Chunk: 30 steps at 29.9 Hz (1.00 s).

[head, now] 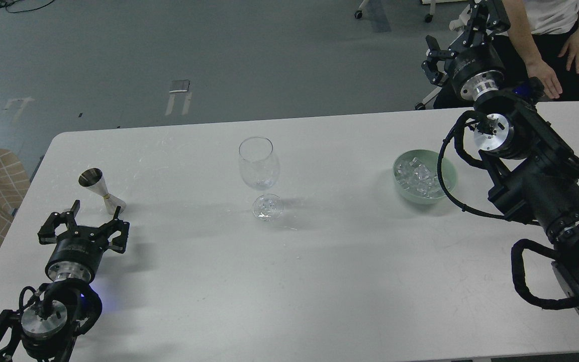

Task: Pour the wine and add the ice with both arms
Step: 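Lower the left gripper onto the metal jigger and close around it, then lift the jigger with the left gripper and carry it toward the glass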

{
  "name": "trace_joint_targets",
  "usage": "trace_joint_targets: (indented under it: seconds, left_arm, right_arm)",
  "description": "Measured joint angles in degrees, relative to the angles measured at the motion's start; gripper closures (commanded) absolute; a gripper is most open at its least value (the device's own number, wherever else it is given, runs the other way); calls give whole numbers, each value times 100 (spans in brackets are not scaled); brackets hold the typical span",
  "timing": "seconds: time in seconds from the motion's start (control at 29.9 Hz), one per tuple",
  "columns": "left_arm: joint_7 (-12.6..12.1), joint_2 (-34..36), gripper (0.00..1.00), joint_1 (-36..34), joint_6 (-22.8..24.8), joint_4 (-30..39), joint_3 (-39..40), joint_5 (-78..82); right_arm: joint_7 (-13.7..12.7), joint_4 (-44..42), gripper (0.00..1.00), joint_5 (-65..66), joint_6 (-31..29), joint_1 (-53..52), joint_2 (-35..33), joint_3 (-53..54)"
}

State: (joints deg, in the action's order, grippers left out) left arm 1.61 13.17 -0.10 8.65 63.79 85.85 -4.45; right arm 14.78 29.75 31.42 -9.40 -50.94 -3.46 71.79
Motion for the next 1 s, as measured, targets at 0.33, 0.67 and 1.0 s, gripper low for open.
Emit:
trace_joint_targets:
  seconds: [0.33,0.67,1.0]
  left_arm:
    - [-21,38,42,-543,316,-928,3,0]
    - [-119,-3,41,-650,470,-1121,37,-30]
    - [-199,-25,39,-758,479,-1129,38,-49]
  right_arm:
    - [8,-20,0,5,329,24,1,5]
    - [8,-38,0,5,578,31,20,2]
    - [8,-40,0,5,579,33,13,6]
